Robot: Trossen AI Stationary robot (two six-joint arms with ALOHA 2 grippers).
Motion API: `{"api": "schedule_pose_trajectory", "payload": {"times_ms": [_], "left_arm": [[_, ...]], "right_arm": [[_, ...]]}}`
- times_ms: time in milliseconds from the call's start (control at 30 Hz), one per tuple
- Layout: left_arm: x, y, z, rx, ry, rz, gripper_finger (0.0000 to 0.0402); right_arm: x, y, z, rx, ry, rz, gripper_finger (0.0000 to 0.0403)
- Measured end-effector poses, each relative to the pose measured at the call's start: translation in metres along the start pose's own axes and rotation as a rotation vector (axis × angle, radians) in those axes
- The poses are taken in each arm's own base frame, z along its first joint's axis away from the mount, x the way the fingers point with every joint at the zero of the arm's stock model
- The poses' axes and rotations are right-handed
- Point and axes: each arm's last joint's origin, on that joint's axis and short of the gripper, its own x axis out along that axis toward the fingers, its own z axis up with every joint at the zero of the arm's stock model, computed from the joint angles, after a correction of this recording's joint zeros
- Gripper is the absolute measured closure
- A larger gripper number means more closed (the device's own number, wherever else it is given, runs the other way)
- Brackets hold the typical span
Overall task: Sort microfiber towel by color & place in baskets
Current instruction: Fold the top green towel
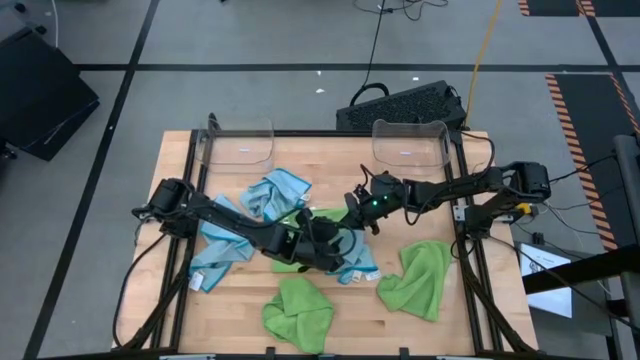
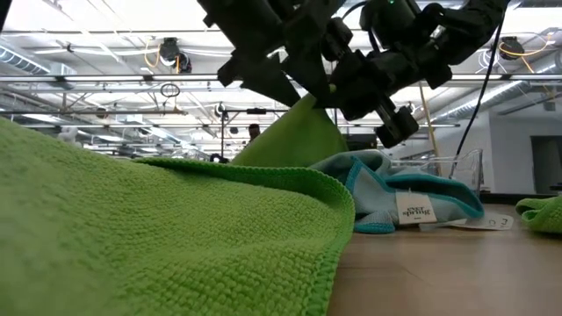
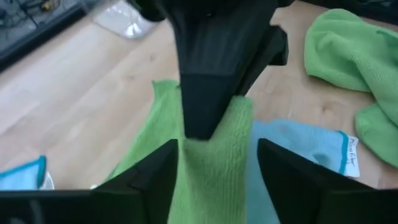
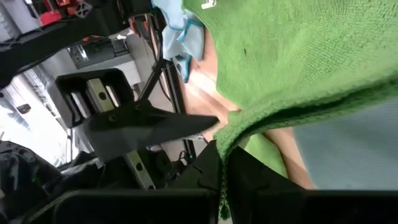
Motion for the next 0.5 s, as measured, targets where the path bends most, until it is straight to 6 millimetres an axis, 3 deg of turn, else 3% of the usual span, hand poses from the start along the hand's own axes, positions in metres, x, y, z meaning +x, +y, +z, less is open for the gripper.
{"api": "schedule_pose_trajectory", "payload": {"times_ms": [300, 500], "left_arm": [[0.0072, 0.0059, -0.001, 0.049, 0.08, -0.047, 0.0384], [0.0077, 0.0051, -0.0026, 0.05, 0.1, -0.066, 0.0385]], "right_arm": [[0.0006, -0.002, -0.0006, 0.019, 0.002, -0.011, 0.0395], [0.0004, -0.0004, -0.0004, 0.014, -0.001, 0.002, 0.0344]]}}
